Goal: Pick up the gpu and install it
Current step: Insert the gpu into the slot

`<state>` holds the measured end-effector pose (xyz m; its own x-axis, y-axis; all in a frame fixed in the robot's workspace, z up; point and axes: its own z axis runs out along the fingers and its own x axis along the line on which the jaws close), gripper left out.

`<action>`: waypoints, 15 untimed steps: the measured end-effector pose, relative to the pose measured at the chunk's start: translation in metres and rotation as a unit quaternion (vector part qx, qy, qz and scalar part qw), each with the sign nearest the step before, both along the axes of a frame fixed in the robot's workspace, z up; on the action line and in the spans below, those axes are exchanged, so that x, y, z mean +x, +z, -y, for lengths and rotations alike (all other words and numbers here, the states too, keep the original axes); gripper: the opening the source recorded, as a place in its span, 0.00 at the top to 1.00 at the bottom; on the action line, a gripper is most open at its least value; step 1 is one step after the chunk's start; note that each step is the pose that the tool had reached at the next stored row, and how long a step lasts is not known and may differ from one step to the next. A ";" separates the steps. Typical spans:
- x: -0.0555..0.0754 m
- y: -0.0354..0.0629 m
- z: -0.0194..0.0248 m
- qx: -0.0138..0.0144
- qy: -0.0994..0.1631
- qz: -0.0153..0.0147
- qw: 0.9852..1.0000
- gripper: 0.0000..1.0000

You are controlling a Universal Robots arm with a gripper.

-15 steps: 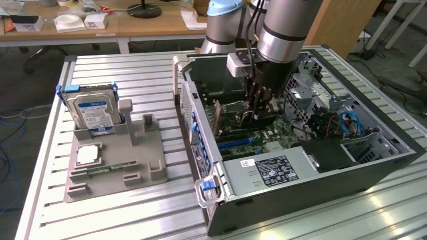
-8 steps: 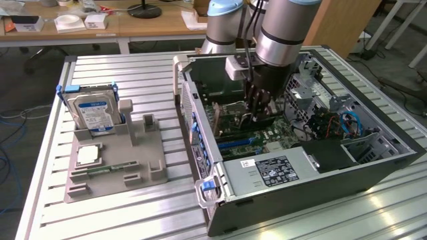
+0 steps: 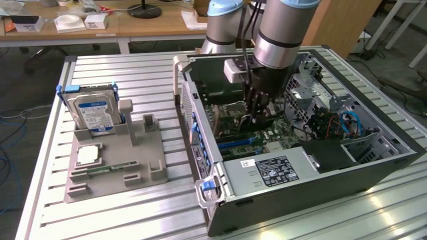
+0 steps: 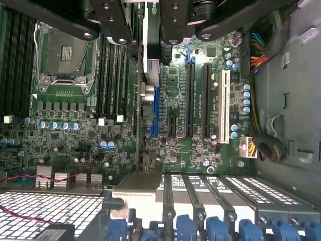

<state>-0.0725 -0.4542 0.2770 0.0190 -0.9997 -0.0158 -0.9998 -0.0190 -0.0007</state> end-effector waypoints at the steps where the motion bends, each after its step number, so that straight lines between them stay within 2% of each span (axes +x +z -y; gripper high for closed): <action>1: 0.000 -0.0004 0.0000 0.000 0.000 0.001 1.000 0.74; 7: -0.003 -0.0026 0.0000 0.000 0.004 0.004 1.000 0.74; 15: -0.007 -0.0065 0.0000 0.000 0.004 0.004 1.000 0.74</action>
<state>-0.0800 -0.4542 0.2705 0.0281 -0.9995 -0.0158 -0.9996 -0.0279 -0.0083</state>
